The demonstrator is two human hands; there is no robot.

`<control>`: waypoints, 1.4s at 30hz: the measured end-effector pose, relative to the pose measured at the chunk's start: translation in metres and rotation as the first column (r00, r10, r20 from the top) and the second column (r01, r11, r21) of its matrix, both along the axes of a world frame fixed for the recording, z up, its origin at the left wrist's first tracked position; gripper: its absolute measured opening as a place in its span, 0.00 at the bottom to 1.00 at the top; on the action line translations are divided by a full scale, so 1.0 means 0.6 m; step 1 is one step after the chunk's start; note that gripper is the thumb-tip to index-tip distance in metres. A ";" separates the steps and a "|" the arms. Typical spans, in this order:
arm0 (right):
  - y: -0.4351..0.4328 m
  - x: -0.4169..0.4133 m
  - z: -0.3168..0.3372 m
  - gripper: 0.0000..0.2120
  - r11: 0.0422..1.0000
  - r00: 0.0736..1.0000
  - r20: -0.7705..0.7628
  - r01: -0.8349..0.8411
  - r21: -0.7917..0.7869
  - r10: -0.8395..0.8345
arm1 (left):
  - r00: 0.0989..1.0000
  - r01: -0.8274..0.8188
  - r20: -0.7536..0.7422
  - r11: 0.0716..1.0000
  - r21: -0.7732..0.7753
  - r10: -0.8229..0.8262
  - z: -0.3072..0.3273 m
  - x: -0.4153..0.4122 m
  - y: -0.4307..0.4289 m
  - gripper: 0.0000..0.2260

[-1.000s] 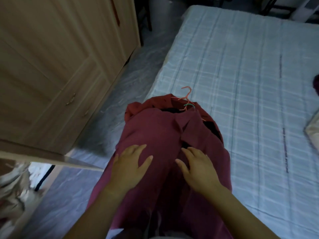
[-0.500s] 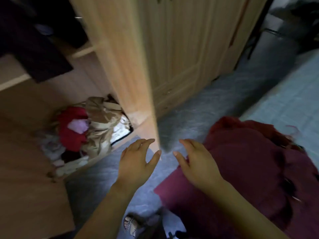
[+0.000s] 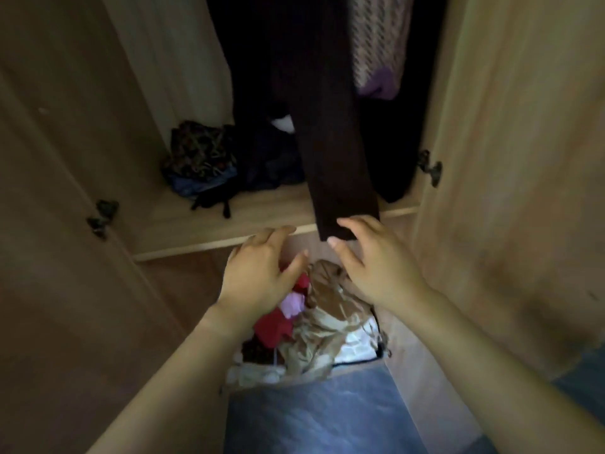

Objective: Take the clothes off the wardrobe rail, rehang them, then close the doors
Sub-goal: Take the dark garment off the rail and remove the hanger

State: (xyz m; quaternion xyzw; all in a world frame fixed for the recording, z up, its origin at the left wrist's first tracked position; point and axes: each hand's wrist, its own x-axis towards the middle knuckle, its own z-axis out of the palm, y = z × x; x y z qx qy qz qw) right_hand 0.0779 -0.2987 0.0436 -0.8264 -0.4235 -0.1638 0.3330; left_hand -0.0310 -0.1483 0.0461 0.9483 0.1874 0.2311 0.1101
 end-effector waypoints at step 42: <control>0.479 0.566 1.095 0.20 0.799 0.469 0.661 0.468 0.377 -0.587 | 0.699 0.251 0.624 0.937 0.244 -0.350 0.872 0.703 0.573 0.29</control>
